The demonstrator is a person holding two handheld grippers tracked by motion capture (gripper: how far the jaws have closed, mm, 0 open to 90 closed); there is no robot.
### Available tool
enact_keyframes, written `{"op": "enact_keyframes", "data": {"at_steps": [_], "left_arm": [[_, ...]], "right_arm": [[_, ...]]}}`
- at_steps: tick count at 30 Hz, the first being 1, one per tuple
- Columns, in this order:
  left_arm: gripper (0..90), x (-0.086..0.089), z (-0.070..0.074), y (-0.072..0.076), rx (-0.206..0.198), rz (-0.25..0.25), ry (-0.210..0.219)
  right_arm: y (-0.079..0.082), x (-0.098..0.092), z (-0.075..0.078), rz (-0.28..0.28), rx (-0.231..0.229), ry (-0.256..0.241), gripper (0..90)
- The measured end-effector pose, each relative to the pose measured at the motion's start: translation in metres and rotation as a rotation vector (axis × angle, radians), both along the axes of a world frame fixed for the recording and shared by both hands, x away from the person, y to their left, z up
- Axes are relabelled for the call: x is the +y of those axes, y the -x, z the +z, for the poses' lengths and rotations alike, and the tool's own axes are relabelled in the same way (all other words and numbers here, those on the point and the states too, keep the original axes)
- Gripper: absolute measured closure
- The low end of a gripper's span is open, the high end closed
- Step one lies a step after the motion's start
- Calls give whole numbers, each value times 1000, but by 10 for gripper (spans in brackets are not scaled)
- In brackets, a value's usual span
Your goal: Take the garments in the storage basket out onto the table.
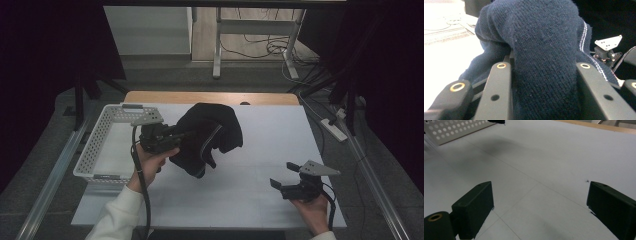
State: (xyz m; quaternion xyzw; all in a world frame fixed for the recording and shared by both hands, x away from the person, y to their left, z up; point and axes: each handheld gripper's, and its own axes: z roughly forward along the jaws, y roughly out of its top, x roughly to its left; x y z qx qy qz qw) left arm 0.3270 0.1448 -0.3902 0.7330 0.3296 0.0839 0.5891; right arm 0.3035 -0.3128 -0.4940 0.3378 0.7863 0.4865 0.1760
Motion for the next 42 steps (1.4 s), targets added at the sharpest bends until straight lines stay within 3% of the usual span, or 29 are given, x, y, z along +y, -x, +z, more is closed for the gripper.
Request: {"op": "enact_keyframes", "data": {"at_steps": [17, 29, 36, 42], "left_arm": [[646, -30, -8, 4, 20, -87, -26], [645, -40, -13, 4, 31, -116, -43], [644, -54, -22, 4, 47, -159, -82], [642, -64, -40, -2, 92, -171, -127]], "right_arm": [[-1, 0, 0, -1, 2, 5, 66], [-1, -1, 0, -3, 1, 2, 66], [0, -1, 0, -4, -1, 1, 66], [0, -2, 0, -3, 0, 0, 66]]}}
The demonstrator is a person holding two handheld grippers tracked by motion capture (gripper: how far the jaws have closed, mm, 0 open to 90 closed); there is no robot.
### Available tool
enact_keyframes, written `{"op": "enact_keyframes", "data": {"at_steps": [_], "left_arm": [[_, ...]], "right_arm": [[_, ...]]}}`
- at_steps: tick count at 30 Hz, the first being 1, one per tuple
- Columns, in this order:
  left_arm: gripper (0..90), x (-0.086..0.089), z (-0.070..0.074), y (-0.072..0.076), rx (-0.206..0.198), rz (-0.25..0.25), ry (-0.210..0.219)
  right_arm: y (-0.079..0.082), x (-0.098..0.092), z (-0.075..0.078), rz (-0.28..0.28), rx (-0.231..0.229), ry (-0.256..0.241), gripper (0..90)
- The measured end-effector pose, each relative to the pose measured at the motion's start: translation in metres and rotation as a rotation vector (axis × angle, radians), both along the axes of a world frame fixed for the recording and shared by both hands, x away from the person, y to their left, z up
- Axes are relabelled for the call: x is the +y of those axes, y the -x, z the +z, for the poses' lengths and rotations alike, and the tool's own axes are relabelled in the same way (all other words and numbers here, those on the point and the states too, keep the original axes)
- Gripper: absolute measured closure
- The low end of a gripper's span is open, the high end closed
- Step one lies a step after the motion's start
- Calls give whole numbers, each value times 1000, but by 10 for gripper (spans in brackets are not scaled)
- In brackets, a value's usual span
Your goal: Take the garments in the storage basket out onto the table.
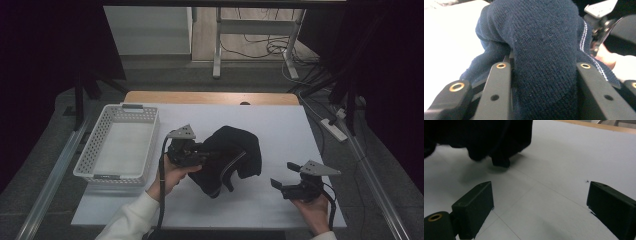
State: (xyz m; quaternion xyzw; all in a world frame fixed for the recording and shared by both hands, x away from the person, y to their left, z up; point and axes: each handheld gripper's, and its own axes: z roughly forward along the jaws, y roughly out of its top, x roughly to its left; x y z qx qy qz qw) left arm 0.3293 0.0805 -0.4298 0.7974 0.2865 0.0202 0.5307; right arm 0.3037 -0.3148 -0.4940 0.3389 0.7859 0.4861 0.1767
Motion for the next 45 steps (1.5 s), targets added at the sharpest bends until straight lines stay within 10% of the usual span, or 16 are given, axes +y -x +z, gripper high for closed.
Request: {"op": "enact_keyframes", "data": {"at_steps": [9, 19, 36, 45], "left_arm": [[638, -9, -32, -13, 65, 14, -111], [612, -11, -47, -17, 82, -26, -121], [296, -14, -35, -7, -19, 18, -149], [206, 6, -10, 1, -82, 79, -44]], "right_arm": [[0, 0, 0, -1, 3, 2, 66], [0, 1, -1, -4, 5, 5, 67], [0, 0, -1, -2, 5, 2, 66], [0, -1, -1, -2, 7, 2, 66]]}}
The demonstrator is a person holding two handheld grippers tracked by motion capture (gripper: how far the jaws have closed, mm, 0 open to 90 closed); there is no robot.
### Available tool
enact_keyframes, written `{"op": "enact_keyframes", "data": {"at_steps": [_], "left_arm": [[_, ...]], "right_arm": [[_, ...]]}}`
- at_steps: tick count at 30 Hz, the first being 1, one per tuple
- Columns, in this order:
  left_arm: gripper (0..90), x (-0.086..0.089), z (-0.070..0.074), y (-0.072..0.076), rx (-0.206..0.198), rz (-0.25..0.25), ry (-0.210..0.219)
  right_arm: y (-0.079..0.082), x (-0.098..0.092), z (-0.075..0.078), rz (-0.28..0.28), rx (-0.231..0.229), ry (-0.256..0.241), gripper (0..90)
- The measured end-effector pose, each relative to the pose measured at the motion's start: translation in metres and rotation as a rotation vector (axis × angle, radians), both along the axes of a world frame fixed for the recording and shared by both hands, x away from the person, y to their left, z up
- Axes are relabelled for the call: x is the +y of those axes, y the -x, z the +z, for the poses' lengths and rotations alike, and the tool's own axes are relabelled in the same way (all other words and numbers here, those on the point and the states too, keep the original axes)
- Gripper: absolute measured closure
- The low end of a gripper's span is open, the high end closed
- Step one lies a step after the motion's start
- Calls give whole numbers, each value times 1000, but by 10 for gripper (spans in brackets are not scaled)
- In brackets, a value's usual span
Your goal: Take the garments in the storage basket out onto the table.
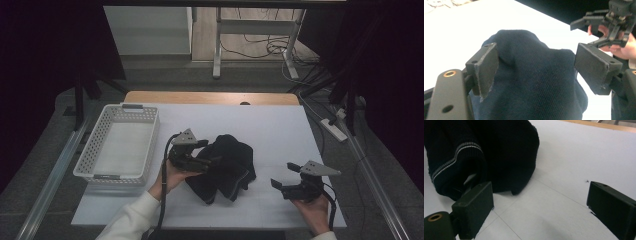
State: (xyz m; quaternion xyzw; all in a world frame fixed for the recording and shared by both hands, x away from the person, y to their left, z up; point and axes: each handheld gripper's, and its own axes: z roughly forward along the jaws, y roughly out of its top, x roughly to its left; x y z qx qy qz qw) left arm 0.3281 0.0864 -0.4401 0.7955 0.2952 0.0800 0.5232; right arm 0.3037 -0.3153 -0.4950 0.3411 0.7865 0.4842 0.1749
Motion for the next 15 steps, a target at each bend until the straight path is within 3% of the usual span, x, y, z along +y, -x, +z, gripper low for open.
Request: {"op": "enact_keyframes", "data": {"at_steps": [15], "left_arm": [[216, 14, 6, 6, -23, 49, -27]], "right_arm": [[1, 0, 1, -1, -3, -13, 66]]}}
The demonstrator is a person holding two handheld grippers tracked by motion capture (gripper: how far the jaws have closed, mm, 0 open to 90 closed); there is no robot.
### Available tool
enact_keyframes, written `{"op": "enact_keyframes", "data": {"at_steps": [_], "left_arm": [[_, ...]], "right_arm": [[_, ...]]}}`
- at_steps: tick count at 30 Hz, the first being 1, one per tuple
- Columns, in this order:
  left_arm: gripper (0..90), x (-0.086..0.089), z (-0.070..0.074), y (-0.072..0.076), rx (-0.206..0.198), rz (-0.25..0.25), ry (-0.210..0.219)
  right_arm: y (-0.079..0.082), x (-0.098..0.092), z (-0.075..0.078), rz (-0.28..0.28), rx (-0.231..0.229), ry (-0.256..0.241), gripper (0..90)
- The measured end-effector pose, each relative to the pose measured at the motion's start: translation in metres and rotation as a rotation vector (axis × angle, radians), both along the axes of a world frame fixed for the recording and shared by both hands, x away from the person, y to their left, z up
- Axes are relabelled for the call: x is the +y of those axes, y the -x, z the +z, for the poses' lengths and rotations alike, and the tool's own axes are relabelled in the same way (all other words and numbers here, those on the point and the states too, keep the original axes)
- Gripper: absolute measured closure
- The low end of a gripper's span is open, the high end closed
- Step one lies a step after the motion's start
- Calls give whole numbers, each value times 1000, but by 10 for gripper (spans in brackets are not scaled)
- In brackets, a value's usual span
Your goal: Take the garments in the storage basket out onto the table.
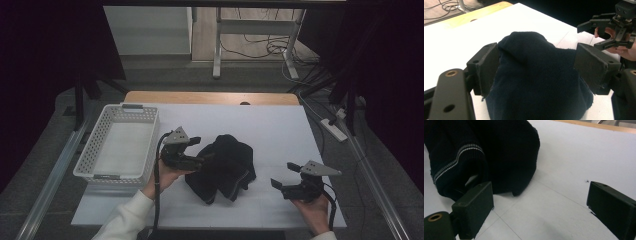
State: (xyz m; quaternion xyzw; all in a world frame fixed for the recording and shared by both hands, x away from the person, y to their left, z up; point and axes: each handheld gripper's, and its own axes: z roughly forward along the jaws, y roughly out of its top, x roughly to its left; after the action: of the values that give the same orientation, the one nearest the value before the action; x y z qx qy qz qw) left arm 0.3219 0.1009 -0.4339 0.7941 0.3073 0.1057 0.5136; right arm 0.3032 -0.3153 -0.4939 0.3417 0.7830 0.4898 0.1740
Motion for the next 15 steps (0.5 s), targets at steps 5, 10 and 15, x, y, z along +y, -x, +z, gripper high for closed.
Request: {"op": "enact_keyframes", "data": {"at_steps": [5, 10, 15], "left_arm": [[215, 6, 1, 2, 1, 4, -11], [215, 12, 3, 6, 0, 22, -24], [215, 16, 3, 12, 5, 38, -33]], "right_arm": [[-1, 0, 1, 1, 0, -21, 67], [-1, 2, 2, 11, 0, -44, 70], [0, 4, 5, 21, -13, -44, 70]]}}
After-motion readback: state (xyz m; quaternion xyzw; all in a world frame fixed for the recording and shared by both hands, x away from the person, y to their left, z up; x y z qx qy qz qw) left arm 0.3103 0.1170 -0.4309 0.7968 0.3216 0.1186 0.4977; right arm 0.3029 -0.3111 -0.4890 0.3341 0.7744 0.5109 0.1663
